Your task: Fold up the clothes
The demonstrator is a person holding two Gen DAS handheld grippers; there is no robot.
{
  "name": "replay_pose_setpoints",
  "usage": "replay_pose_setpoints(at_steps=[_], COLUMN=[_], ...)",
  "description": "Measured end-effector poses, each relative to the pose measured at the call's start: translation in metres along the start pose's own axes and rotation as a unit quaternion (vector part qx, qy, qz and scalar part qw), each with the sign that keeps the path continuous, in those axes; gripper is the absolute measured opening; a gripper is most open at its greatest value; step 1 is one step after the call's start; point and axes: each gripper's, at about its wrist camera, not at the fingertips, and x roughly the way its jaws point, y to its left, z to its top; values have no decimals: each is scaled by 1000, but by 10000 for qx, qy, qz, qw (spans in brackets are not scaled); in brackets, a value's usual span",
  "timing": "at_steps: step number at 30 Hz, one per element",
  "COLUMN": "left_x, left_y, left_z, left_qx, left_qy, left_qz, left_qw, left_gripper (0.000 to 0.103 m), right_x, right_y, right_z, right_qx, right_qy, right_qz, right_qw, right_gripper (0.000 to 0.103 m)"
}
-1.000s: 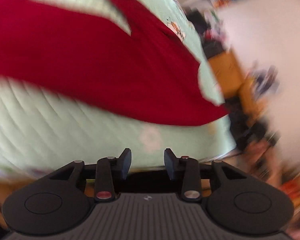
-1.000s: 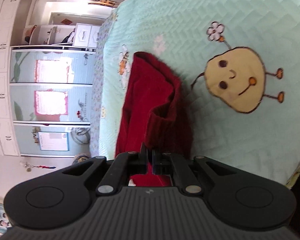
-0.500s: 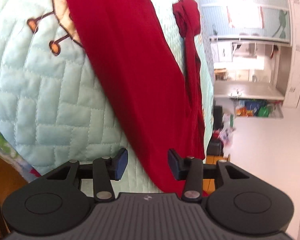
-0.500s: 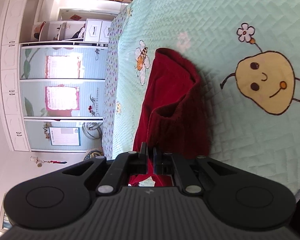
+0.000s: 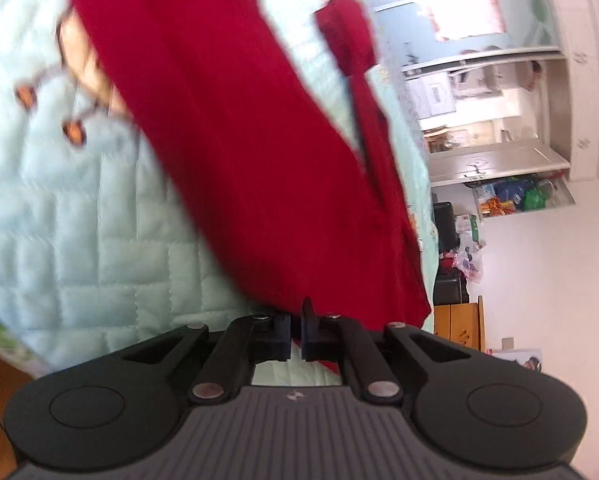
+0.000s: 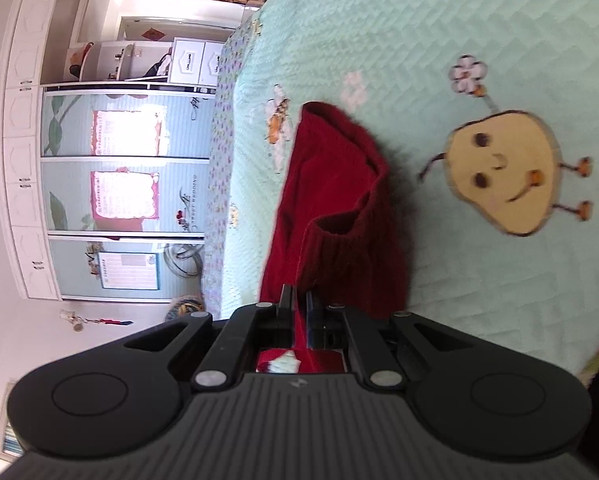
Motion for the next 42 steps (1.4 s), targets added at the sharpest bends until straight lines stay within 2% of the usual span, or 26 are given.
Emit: replay_pose_setpoints(at_steps=[2,7,8,10,16,18,25,28,31,32,34,36,38,42], left_x=[-4,-2,-1,0,3,1,-11,-12,-12,-13,-13,-10,-6,2], left_y=[-6,0,1,3,10,8,3,-5,-10,-12,-16,-21,-28,-36], left_z=[0,-2,-2,-3,-6,-6,-14,-14,-15,-15,-16,-19,-23,-30], left_qx=[276,257,253,245,221,299,533,819,1133,1238,1446,1739,2044,2404], left_qy=[23,185,218,283,477,520,596,647,683,695,718,732,726,707], left_qz=[53,143,161,196,303,371,597,784,938,989,1091,1219,1358,1526], left_qw=[9996,9994,9993,9991,9982,9975,9950,9915,9868,9849,9808,9745,9667,9560], left_gripper=[3,3,3,4,4,4,7,10,15,16,18,19,19,25], right_x=[-3,-11,-13,-17,-30,-36,-15,13,30,30,19,8,3,23], right_y=[-20,-71,-81,-94,-70,-62,-22,-15,-34,-44,-61,-55,-36,8], right_z=[-2,-6,-7,-8,-11,-12,-25,-27,-25,-23,-20,-25,-36,-68], right_qx=[68,238,272,257,-702,-928,-1759,-2015,-1955,-1861,-1486,-1566,-2082,-3058], right_qy=[-62,-218,-249,-331,-631,-733,-340,-16,200,138,3,-145,-265,93], right_qz=[-159,-557,-637,-744,-1080,-1215,-543,-427,-823,-1062,-1019,-1164,-1334,-859], right_qw=[9998,9979,9973,9963,9897,9855,9823,9786,9770,9767,9836,9807,9686,9482], right_gripper=[7,7,0,0,3,7,11,14,17,2,0,0,11,25])
